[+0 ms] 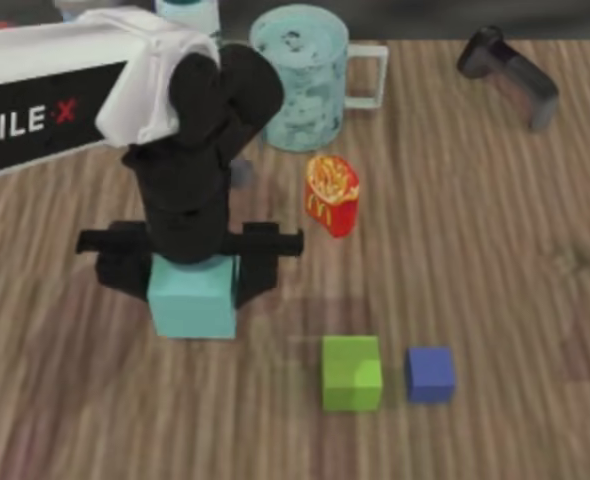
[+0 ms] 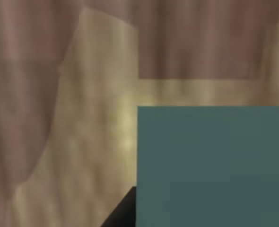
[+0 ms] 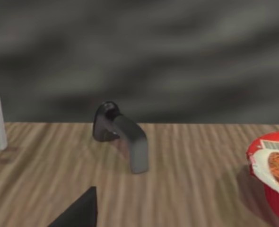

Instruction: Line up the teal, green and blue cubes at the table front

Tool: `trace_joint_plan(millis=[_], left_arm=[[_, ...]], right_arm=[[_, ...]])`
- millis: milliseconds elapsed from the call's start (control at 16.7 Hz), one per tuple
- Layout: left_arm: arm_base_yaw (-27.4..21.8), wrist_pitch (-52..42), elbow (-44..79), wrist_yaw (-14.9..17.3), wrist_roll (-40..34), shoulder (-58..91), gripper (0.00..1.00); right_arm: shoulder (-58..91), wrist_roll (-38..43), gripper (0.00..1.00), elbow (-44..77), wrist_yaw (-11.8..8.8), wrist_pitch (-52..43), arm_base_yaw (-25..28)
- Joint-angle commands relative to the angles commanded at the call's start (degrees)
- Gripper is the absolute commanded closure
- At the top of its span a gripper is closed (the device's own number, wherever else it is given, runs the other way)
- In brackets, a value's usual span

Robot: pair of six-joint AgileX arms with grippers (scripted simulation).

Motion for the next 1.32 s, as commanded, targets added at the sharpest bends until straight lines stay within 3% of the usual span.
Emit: trace_joint_plan(millis=[240, 600, 1020, 1320], left_arm=[[-3.8, 1.7, -5.7, -0.1, -6.3, -5.0, 1.00], [-3.6, 2.5, -6.4, -0.1, -6.2, -4.6, 1.00], [-3.7, 16.1, -14.8, -0.1, -6.1, 0.0, 1.00], [-3.7, 17.1, -15.6, -0.1, -6.1, 0.5, 1.00]], right_arm=[[0.0, 0.0, 0.00, 0.0, 0.0, 0.0, 0.0], [0.0, 0.0, 0.00, 0.0, 0.0, 0.0, 0.0], [0.0, 0.0, 0.00, 0.0, 0.0, 0.0, 0.0], [0.0, 0.0, 0.00, 0.0, 0.0, 0.0, 0.0]])
